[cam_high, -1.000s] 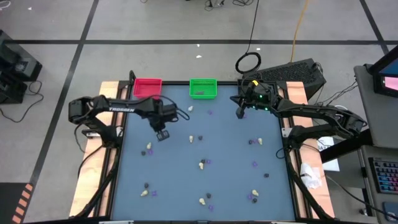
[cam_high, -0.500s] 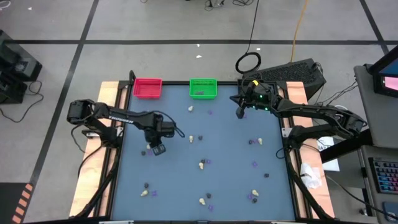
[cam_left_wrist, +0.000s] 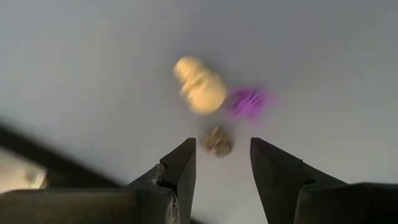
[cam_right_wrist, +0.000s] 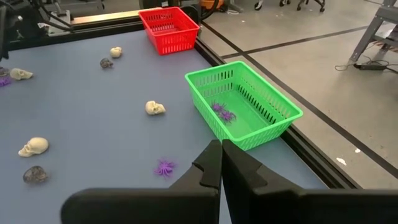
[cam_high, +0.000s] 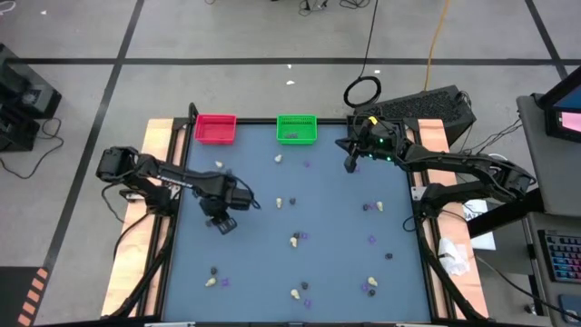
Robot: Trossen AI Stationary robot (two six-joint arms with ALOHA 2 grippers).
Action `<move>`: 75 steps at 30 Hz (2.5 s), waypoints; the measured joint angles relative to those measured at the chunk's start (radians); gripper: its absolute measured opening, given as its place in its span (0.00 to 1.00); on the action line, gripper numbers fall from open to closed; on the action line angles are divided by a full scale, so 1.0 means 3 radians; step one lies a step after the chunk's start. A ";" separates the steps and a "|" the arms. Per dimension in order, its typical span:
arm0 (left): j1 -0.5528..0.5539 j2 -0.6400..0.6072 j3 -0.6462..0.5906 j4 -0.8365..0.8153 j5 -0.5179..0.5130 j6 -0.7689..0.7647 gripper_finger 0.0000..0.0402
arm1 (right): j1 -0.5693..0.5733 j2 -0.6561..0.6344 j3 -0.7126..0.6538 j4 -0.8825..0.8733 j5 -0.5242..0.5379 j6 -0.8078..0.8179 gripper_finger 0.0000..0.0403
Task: Sort Halloween decoration
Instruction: Put the black skull toy into the red bin
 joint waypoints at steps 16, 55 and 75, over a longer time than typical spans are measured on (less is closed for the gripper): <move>-0.0416 0.0000 -0.0024 -0.0121 -0.0027 -0.0250 0.34 | 0.0000 0.0001 0.0000 0.0052 0.0000 -0.0056 0.00; -0.0278 0.0001 -0.0495 0.0372 -0.0118 0.0534 0.59 | -0.0001 0.0001 0.0000 0.0074 0.0000 -0.0059 0.00; -0.0278 -0.0006 -0.0542 0.0573 -0.0059 0.0551 0.19 | -0.0001 0.0001 0.0000 0.0079 0.0001 -0.0059 0.00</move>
